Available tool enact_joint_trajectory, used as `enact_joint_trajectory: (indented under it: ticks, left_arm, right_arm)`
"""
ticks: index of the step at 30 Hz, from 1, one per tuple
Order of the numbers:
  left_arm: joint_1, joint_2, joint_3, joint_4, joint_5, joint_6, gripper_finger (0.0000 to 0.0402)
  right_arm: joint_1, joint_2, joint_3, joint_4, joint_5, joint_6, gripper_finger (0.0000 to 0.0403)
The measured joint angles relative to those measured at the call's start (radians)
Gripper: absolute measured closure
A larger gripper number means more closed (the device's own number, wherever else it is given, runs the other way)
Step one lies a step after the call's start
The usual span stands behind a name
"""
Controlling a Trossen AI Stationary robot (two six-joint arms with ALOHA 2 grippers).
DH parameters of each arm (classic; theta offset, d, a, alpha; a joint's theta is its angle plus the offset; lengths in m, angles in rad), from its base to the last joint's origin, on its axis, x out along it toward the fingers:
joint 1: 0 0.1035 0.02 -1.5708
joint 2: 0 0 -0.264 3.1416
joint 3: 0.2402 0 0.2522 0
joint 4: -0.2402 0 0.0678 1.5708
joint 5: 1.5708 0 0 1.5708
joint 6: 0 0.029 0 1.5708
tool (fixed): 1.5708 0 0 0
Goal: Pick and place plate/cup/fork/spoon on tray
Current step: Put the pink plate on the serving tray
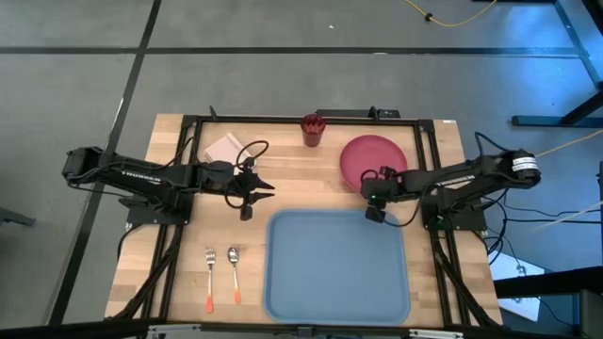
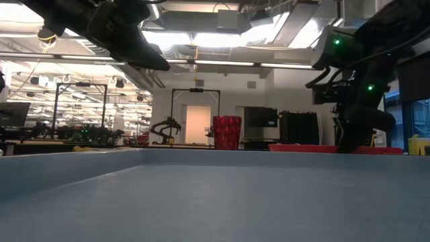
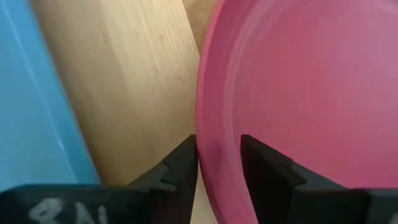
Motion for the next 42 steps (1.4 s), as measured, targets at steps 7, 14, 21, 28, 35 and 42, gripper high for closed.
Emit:
enact_joint_trajectory:
  ticks: [7,14,21,28,35,42]
  left_arm:
    - [0.000,0.000,0.000,0.000,0.000,-0.001,0.0320]
    - [0.000,0.000,0.000,0.000,0.000,-0.001,0.0320]
    - [0.000,0.000,0.000,0.000,0.001,-0.001,0.0320]
    - [0.000,0.000,0.000,0.000,0.000,-0.001,0.0320]
    - [0.000,0.000,0.000,0.000,0.000,0.000,0.0320]
    - [0.000,0.000,-0.001,0.000,-0.020,0.006,0.0320]
  right_arm:
    - [0.000,0.046,0.000,0.003,0.004,0.041,0.0293]
    - [0.000,0.057,0.003,0.039,0.043,0.051,0.0378]
    - [0.000,0.053,0.007,0.055,0.100,0.054,0.0389]
    - [0.048,0.053,0.139,-0.073,0.085,0.078,0.0392]
    - [0.146,0.053,0.313,-0.154,-0.027,0.005,0.0392]
    - [0.254,0.053,0.424,-0.179,-0.199,-0.045,0.0392]
